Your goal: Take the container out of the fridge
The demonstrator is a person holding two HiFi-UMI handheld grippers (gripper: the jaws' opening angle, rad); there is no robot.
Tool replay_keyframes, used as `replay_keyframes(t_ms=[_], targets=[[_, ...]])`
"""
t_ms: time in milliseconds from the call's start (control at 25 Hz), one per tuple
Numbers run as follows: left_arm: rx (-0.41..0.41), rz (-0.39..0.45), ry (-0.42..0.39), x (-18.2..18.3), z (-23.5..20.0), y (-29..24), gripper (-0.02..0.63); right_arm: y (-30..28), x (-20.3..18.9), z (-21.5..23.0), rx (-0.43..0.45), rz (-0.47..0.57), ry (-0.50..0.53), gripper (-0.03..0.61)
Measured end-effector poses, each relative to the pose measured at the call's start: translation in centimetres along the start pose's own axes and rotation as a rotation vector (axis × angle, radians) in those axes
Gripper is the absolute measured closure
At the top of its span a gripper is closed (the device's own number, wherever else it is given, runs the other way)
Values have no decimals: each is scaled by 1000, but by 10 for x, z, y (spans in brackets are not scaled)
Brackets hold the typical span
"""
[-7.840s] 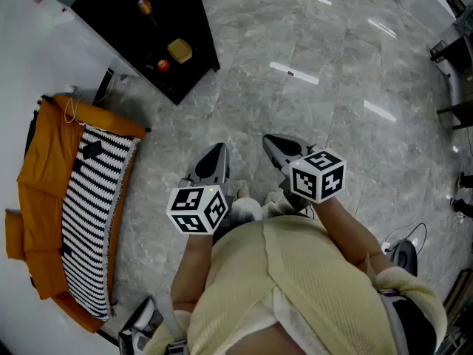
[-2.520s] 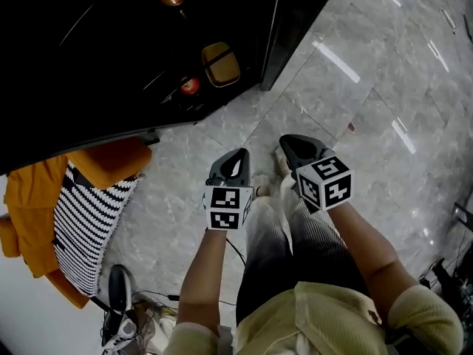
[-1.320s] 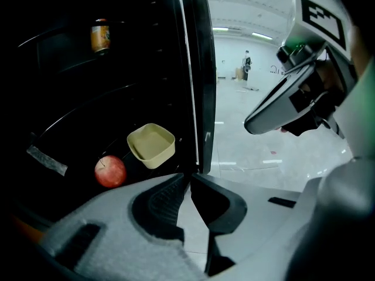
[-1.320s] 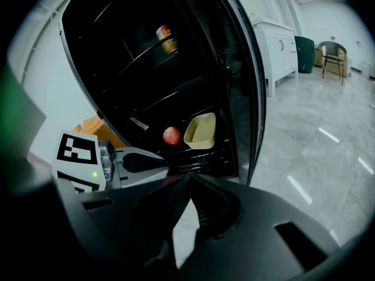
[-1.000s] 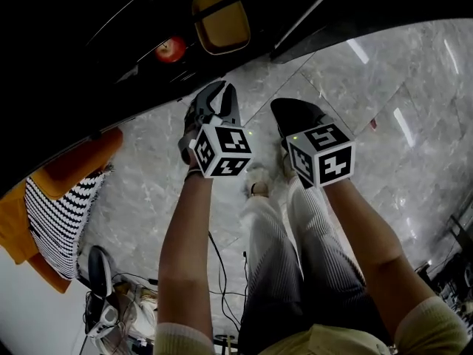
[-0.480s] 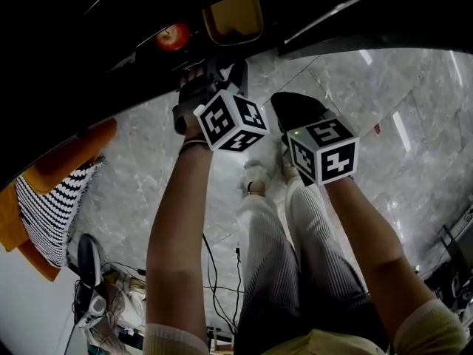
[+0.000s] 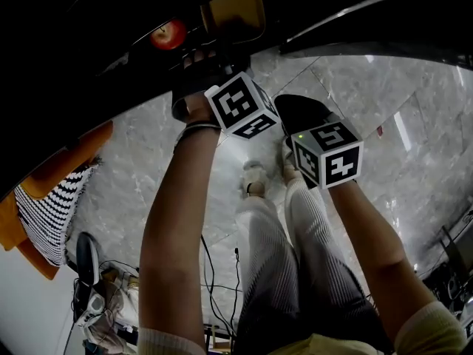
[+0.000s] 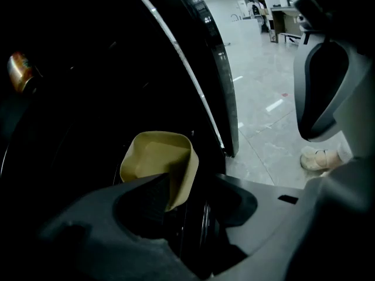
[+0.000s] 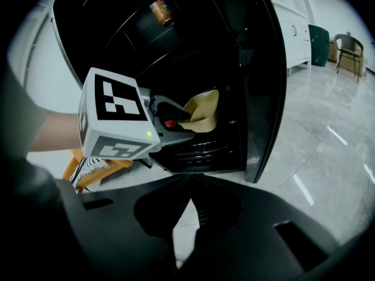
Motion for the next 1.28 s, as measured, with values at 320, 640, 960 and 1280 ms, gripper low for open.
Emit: replay_keyframes(t_ms=[320, 640, 960, 1280], targets=[[-85, -38, -223, -5, -5, -13, 447, 0, -4, 5, -2, -11, -2, 551], [-108, -56, -385, 1, 0, -17, 572, 3, -1, 5, -14, 6, -11, 551], [-177, -21, -392, 12, 11, 18, 586, 24, 5, 1, -52, 47, -46, 551], [-250, 4, -408, 26, 38, 74, 586, 57, 30, -24, -52, 94, -60, 551]])
Point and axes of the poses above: the fingertips, and each gripper's own axes: y backward along the fingers, z to its right, x out of its top, the point moved 1 cm from there along y, backward along the fingers, and after that the axes turned 11 degrees about z, right-handed, at the moved point
